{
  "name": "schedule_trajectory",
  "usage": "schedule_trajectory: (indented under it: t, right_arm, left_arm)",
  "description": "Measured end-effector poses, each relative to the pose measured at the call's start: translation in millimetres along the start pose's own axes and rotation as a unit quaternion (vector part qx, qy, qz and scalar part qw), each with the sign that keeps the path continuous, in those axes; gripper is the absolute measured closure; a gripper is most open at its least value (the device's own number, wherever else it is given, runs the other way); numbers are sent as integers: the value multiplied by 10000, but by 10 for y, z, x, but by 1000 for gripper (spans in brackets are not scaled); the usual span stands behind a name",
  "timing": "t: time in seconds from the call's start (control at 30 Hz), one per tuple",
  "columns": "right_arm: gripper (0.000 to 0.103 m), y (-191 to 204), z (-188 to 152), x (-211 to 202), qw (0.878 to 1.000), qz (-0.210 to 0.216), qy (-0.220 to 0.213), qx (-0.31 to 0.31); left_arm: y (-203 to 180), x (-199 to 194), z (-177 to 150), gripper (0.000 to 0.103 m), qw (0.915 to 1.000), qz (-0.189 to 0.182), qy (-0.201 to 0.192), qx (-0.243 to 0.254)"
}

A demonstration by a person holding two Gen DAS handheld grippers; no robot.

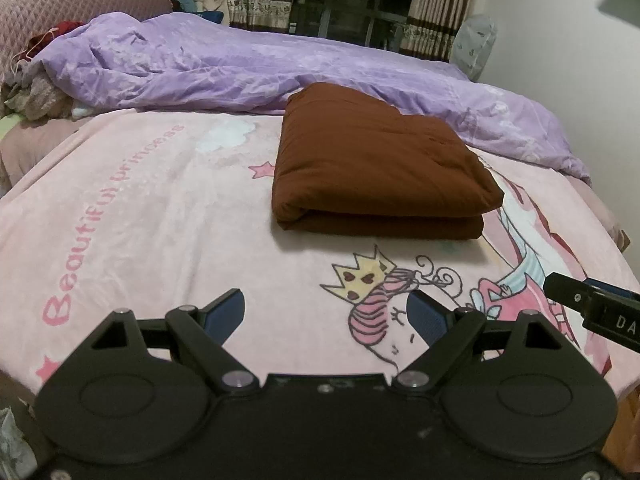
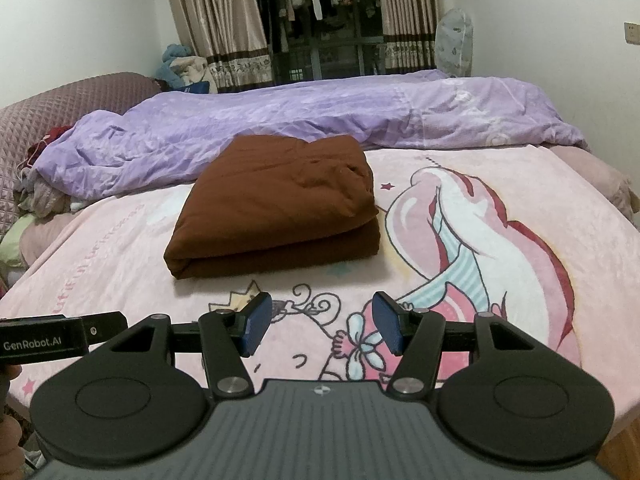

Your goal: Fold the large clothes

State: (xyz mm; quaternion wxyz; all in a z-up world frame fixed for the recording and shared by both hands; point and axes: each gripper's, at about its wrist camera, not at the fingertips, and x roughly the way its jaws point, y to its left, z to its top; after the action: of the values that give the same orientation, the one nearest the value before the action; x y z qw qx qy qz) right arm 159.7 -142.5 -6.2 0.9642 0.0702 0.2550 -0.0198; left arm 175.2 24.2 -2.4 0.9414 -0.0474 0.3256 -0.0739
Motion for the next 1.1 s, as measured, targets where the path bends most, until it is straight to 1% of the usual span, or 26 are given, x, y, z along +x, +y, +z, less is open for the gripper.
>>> schedule_trajectory:
  t: [1.1]
  right_arm:
    - [35, 17, 55, 5, 10000, 22, 26, -29]
  left_arm:
    - [-33, -21, -25, 12, 9999, -21, -17, 149]
